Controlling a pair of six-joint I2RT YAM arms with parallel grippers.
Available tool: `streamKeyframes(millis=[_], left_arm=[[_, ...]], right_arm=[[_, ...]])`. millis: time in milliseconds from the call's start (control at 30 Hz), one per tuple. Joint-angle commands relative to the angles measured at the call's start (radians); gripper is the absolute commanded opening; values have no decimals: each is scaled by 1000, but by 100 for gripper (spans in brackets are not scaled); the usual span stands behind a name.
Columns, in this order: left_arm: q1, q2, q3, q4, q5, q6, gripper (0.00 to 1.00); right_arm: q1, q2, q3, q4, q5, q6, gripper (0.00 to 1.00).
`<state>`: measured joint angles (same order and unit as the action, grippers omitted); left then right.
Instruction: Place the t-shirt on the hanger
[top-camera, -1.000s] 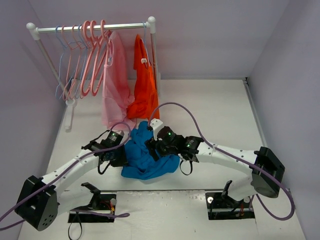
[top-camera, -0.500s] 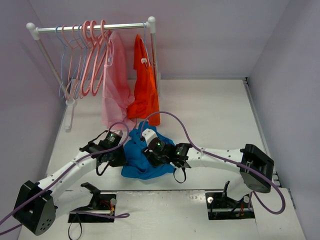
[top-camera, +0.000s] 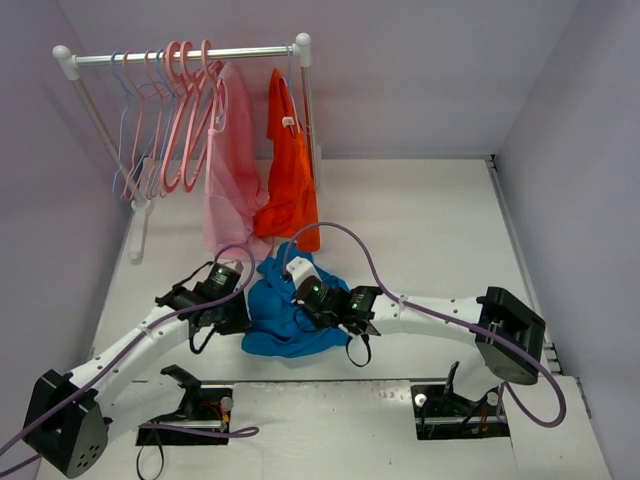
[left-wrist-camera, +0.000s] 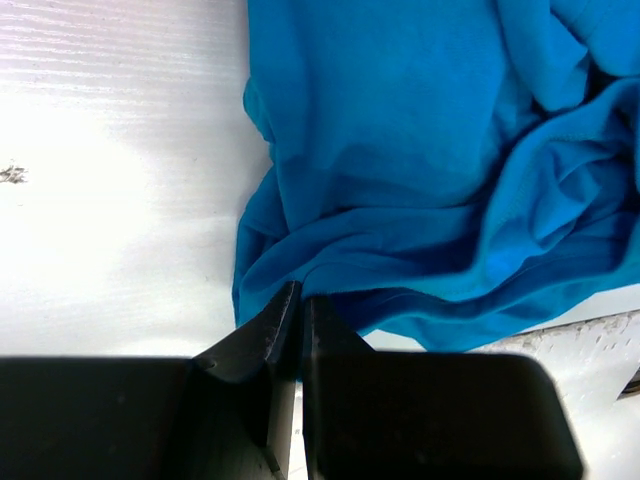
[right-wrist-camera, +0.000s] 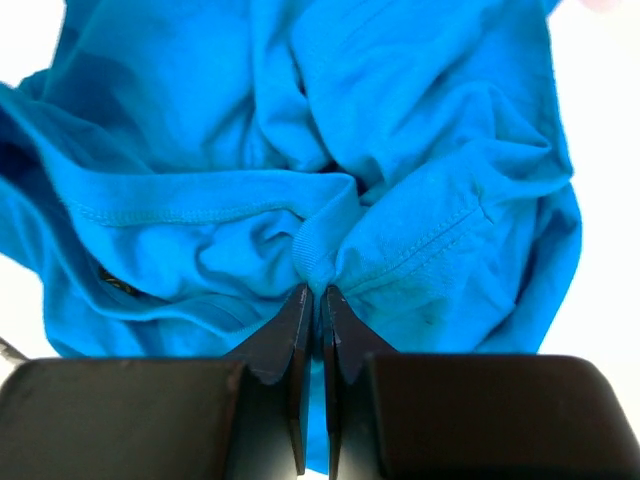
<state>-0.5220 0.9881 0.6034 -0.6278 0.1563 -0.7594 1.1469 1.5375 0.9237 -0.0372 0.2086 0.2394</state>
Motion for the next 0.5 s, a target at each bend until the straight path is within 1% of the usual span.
streamKeyframes(millis=[0,33,133,200,333,367,433,467], left_arm=[[-4,-40,129,-34,-15,50,0],[-4,-45,155,-48,-22,63,0],[-4,-69,315,-112,-62,126,0],[-4,-60,498,-167,-108,191,0],[-4,8,743,-234,-147,272,0],[-4,45,866,-250,-166,310,0],[-4,84,995,-262,-182,347,0],[-4,117,1107,-266,-196,378,0]], right_arm=[[3,-60,58,-28,138,-10,0],[2,-84,70,-36,162,-17,0],[-2,-175,149,-59,263,-64,0],[-3,-243,206,-70,339,-104,0],[-3,-309,364,-76,419,-222,0],[-3,-323,432,-78,449,-286,0],[-3,-329,506,-76,473,-351,0],[-3,-325,578,-75,486,-404,0]])
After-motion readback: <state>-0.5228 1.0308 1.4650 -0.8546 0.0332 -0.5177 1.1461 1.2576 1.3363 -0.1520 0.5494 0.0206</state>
